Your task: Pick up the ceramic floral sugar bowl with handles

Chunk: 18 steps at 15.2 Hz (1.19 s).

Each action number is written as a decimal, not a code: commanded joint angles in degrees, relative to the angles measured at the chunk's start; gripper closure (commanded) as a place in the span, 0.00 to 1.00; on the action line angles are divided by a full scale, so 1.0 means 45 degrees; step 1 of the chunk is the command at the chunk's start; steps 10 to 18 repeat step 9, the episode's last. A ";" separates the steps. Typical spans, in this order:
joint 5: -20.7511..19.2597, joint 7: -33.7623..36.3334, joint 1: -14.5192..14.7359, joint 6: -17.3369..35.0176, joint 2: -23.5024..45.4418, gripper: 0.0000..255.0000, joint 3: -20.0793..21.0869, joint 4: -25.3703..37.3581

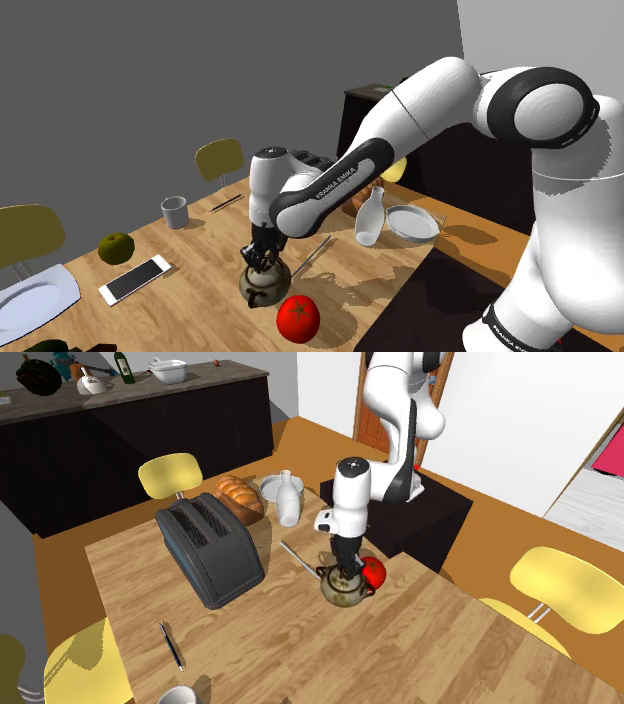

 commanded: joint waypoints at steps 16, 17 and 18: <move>0.0325 -0.0199 -0.0164 -0.1104 -0.0892 1.00 0.0192 0.0257; 0.0325 -0.0199 -0.0164 -0.1104 -0.0892 1.00 0.0192 0.0257; 0.0325 -0.0199 -0.0164 -0.1104 -0.0892 1.00 0.0192 0.0257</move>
